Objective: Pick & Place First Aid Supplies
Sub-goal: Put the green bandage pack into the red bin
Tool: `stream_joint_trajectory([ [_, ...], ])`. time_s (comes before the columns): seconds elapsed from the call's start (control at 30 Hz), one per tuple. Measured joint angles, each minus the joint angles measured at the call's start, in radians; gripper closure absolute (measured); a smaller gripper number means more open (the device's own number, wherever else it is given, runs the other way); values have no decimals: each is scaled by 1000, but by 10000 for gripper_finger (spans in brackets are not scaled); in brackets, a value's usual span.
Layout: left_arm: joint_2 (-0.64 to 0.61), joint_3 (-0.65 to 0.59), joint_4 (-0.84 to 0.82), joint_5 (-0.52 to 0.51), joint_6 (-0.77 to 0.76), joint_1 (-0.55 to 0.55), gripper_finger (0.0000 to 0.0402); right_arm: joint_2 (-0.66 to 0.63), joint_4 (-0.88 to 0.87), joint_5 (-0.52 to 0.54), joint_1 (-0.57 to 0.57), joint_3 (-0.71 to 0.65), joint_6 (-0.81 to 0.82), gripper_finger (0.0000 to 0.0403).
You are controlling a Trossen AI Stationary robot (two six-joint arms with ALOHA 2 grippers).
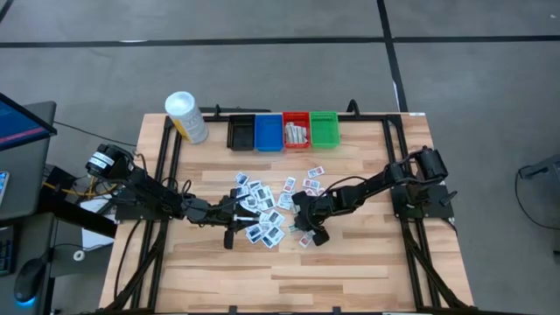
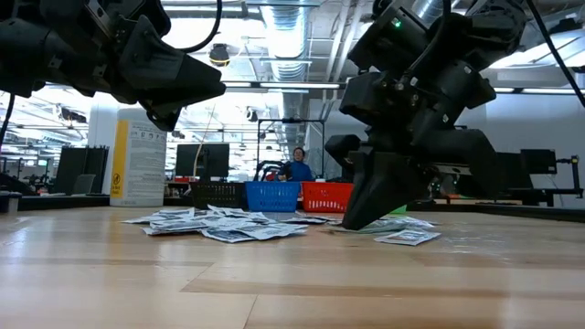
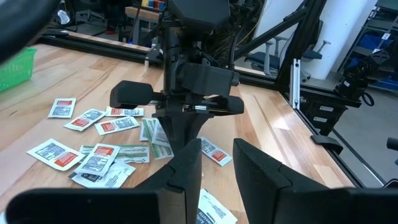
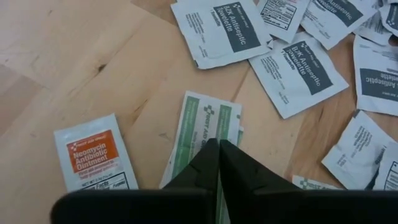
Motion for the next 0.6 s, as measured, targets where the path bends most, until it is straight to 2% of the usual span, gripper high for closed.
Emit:
stream_joint_trajectory([
  [0.37,0,0,-3,0,0,0,309,-77,-22,14,1,-7,23,399],
  [0.6,0,0,-3,0,0,0,309,-74,-5,13,1,-6,38,358],
])
